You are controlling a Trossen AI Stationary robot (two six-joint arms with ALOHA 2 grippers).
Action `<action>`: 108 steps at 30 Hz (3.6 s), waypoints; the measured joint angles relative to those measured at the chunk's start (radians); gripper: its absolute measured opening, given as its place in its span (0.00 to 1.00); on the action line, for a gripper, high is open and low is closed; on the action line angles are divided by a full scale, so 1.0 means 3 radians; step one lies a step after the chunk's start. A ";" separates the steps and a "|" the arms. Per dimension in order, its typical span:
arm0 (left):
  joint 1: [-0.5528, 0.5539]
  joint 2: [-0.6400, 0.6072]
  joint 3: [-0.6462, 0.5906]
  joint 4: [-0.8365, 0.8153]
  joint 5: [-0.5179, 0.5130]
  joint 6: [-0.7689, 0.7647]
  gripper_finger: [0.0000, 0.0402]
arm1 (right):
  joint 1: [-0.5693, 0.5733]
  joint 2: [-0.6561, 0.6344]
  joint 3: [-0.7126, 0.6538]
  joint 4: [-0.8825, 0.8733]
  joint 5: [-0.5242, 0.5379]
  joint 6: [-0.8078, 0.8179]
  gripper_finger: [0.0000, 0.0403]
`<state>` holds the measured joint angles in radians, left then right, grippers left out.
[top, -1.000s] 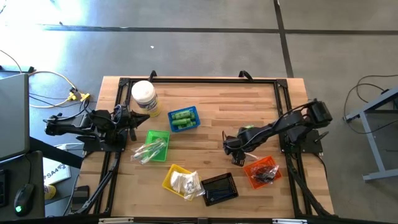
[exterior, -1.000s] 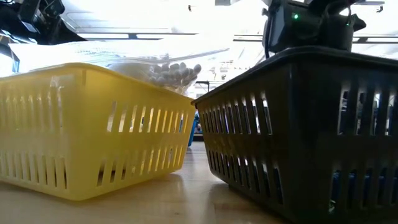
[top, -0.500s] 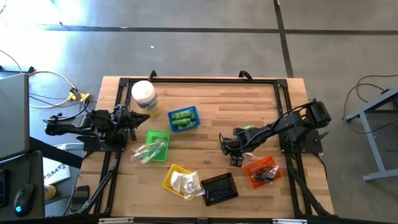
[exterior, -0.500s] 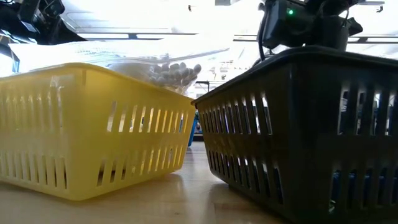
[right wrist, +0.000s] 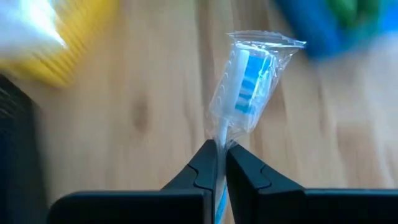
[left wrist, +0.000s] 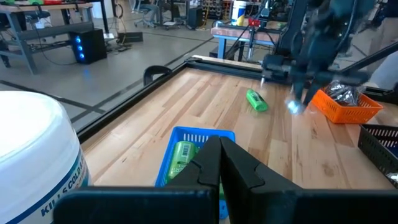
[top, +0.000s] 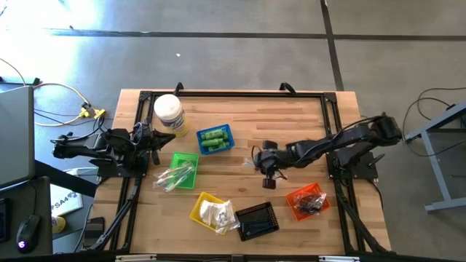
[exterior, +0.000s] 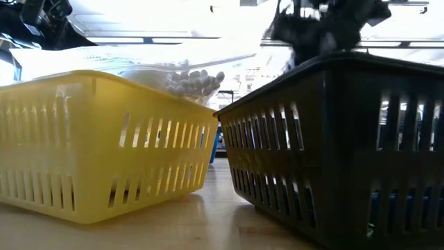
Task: Pick & Place Travel size toiletries
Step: Put the blue toothbrush into the green bin, then put the green shampoo into the blue bin
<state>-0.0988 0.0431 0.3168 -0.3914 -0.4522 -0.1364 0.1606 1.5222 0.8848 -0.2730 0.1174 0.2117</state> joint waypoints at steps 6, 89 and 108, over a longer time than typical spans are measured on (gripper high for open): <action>0.0000 -0.0001 0.0000 0.0003 -0.0001 0.0000 0.00 | -0.0163 -0.0196 0.0001 0.1432 -0.0529 -0.0513 0.04; 0.0001 -0.0012 0.0280 0.0079 -0.0013 0.0276 0.00 | -0.0513 0.2845 0.3804 0.1249 -0.1755 -0.1646 0.38; 0.0001 -0.0016 0.0277 0.0022 -0.0017 0.0266 0.00 | -0.0852 0.0833 0.2625 0.0826 -0.2294 -0.1189 0.01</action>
<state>-0.0986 0.0383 0.4000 -0.3847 -0.4572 -0.0566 -0.0951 1.7722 1.6725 -0.0251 -0.5709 -0.1449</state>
